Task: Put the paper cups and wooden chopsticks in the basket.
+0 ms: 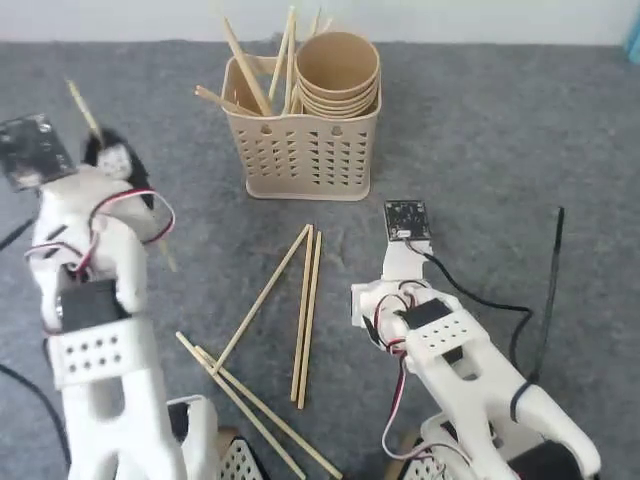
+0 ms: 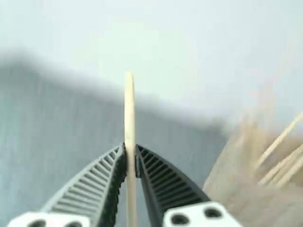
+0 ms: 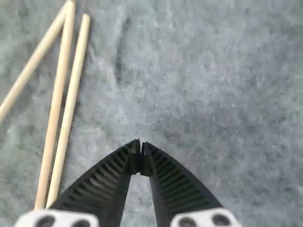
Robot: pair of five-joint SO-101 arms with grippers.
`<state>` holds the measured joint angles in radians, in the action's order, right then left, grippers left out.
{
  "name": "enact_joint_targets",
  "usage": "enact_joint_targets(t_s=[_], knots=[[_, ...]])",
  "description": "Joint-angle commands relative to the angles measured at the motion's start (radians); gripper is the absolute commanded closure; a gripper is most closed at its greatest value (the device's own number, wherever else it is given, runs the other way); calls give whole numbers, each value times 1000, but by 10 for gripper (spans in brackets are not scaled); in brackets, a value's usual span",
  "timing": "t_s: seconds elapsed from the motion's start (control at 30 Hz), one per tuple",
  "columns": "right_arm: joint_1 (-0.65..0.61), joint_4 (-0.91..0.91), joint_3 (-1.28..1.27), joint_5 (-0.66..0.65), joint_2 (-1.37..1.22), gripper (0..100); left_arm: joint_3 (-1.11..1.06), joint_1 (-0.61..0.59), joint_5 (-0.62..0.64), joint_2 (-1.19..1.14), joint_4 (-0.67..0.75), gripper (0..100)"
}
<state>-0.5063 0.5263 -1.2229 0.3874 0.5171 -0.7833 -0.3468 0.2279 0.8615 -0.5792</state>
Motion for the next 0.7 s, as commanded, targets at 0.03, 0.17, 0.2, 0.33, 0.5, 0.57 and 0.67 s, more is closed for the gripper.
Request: enact_joint_targets(t_s=[0.03,0.17,0.2,0.33,0.5,0.57,0.67], knots=[[10,-13,3,8,33,990,142,152,-11,74,351,989],[12,-16,3,8,28,990,125,298,-12,14,740,989],[13,-16,3,8,28,990,145,321,-12,-25,790,989],[15,-16,2,6,28,990,354,358,-44,-249,663,989],[15,-16,2,6,31,990,657,354,-106,-539,522,989],[16,-16,2,6,35,990,720,356,-109,-614,494,989],[16,-16,2,6,36,990,768,356,-112,-695,496,989]])
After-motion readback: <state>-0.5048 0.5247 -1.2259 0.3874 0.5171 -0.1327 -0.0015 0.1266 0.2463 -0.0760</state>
